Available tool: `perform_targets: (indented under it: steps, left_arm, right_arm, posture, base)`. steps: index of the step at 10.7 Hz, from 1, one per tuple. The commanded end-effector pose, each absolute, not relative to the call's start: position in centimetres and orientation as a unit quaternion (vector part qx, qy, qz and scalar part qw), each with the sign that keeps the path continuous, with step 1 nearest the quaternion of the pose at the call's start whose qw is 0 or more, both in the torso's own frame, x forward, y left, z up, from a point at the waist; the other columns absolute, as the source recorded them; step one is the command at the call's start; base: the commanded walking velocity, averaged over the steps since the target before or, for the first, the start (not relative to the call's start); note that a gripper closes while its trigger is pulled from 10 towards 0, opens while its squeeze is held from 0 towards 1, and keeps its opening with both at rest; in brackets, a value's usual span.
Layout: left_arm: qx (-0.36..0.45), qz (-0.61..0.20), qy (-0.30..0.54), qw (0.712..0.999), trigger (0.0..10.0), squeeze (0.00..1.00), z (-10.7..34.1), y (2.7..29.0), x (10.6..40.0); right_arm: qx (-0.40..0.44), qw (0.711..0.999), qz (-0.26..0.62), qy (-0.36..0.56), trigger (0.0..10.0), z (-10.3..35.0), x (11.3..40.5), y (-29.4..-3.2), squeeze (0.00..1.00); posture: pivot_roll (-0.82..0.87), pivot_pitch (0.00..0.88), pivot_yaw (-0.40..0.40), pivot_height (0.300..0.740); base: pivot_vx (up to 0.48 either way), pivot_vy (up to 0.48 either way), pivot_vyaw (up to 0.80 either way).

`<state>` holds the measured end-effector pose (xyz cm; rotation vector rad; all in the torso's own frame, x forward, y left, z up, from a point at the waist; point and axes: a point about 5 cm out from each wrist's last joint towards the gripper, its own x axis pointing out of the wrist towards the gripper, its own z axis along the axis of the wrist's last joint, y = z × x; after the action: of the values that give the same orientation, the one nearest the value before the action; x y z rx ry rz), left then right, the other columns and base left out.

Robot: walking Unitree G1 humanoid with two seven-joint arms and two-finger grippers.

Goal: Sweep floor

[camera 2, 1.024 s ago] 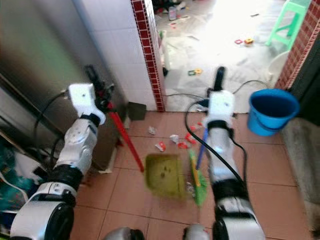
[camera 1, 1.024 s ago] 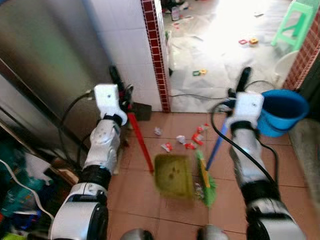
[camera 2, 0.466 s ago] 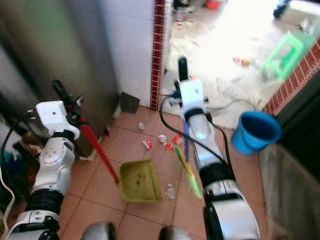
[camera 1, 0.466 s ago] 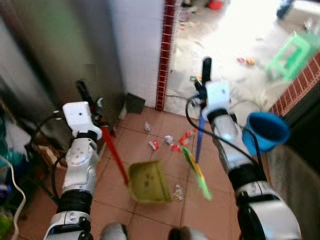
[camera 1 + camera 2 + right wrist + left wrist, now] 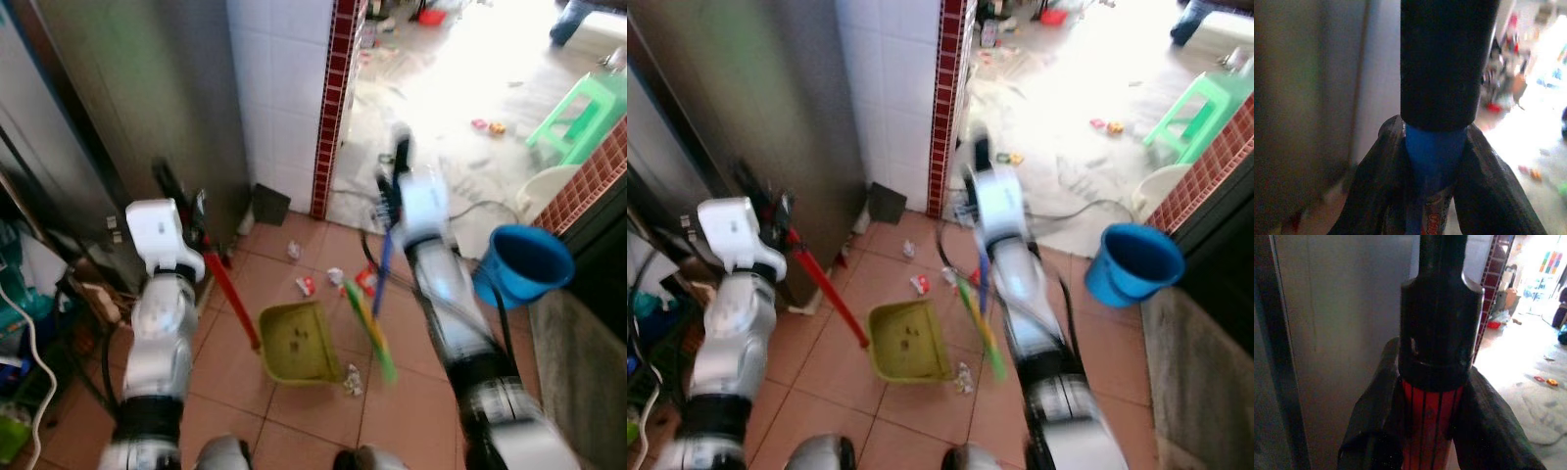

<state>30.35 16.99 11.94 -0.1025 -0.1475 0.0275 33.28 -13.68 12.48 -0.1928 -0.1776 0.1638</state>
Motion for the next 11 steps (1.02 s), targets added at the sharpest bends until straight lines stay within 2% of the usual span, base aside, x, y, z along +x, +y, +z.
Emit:
perform_targets:
  steps: [1,2,4,5,6,7,9,10,11]
  left_arm:
    - [-0.052,0.005,-0.085,0.995,10.0,0.00,12.7,16.6,30.4]
    - [-0.054,0.006,-0.074,0.996,10.0,0.00,12.1,16.4,30.3]
    - [-0.068,0.005,-0.073,0.995,10.0,0.00,13.6,15.9,29.2]
    - [-0.066,0.002,-0.077,0.995,10.0,0.00,14.5,16.1,29.5]
    - [-0.055,0.003,-0.092,0.994,10.0,0.00,16.0,16.8,30.8]
    - [-0.020,-0.001,-0.105,0.994,10.0,0.00,16.5,17.6,31.7]
    - [-0.020,0.019,-0.086,0.996,10.0,0.00,15.6,18.7,30.1]
    - [-0.038,0.052,-0.052,0.997,10.0,0.00,13.6,19.2,31.3]
    - [-0.056,0.042,-0.065,0.995,10.0,0.00,14.6,18.1,32.7]
  right_arm:
    - [-0.114,0.986,0.071,-0.102,10.0,13.3,33.3,-14.9,0.00]
    - [-0.114,0.988,0.058,-0.081,10.0,12.2,32.8,-16.2,0.00]
    - [-0.125,0.987,0.046,-0.094,10.0,14.2,31.9,-17.6,0.00]
    - [-0.120,0.986,0.046,-0.107,10.0,15.2,32.9,-17.3,0.00]
    - [-0.111,0.984,0.055,-0.126,10.0,16.8,34.8,-16.3,0.00]
    - [-0.110,0.982,0.068,-0.135,10.0,17.2,35.6,-15.6,0.00]
    - [-0.120,0.982,0.063,-0.135,10.0,16.7,34.6,-15.6,0.00]
    - [-0.097,0.988,0.030,-0.112,10.0,16.1,35.8,-16.7,0.00]
    - [-0.107,0.985,0.030,-0.131,10.0,17.3,36.5,-16.9,0.00]
  posture:
    - [-0.06,0.000,-0.007,0.740]
    - [-0.06,0.000,-0.008,0.740]
    - [-0.08,0.000,-0.002,0.740]
    - [-0.05,0.024,-0.007,0.740]
    - [-0.03,0.013,-0.011,0.740]
    - [-0.02,0.039,-0.008,0.740]
    - [-0.04,0.000,0.009,0.740]
    - [-0.05,0.000,0.037,0.740]
    - [-0.06,0.000,0.040,0.740]
  base:
    - [0.000,0.000,0.00]
    - [0.000,0.000,0.00]
    - [0.000,0.000,0.00]
    - [0.000,0.000,0.00]
    - [0.000,0.000,0.00]
    - [0.000,0.000,0.00]
    - [0.000,0.000,0.00]
    - [0.000,0.000,0.00]
    - [0.000,0.000,0.00]
